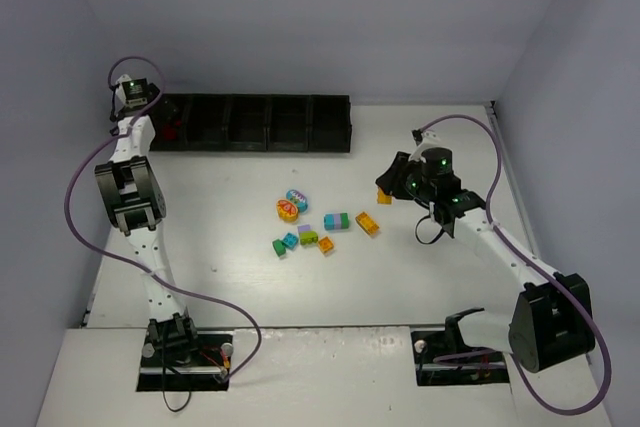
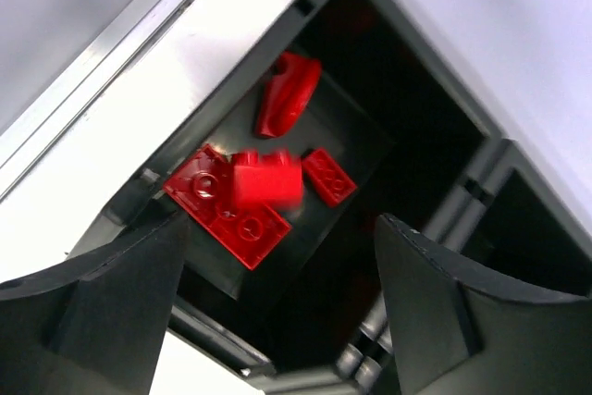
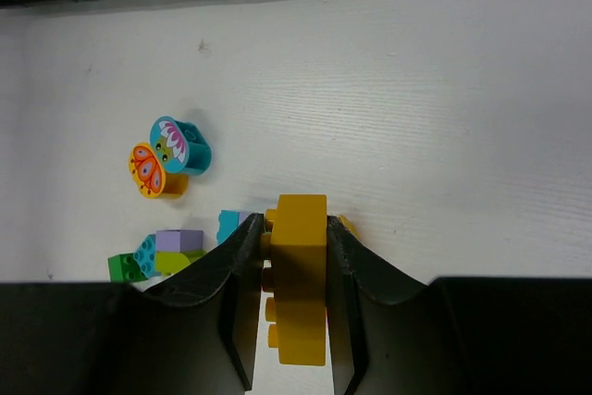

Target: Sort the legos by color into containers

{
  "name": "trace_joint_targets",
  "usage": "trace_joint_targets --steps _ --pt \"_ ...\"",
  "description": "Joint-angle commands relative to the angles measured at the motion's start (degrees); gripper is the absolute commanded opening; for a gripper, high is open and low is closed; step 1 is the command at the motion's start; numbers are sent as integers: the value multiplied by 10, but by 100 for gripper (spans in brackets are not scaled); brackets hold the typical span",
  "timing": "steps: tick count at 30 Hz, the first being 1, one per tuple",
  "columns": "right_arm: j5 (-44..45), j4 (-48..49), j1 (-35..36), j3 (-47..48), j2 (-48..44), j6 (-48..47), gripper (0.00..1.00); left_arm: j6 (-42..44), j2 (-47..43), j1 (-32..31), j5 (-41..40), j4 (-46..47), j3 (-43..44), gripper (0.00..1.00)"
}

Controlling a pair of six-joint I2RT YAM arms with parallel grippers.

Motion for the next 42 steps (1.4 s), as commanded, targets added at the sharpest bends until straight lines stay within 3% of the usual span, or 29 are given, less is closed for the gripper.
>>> trace_joint_targets --steps 1,7,11,12,16,22,32,42 --pt "-23 20 -1 26 -12 -3 0 14 -94 -2 26 49 -3 75" --pt "-27 13 -1 73 6 17 0 35 -246 -42 159 78 -154 76" --pt "-23 13 -1 101 23 57 0 58 -358 -139 214 71 -267 76" --pt "-23 13 -1 104 27 64 0 58 -370 -198 223 72 -288 76" --pt "-23 13 -1 108 32 97 0 36 -411 -326 251 84 -371 76" --pt "-27 13 -1 101 25 148 0 58 -434 -489 225 107 -386 79" --pt "-37 14 -1 93 14 168 1 45 -422 -549 226 145 -381 79" --pt "-40 16 2 82 0 181 1 17 -372 -567 239 199 -348 79"
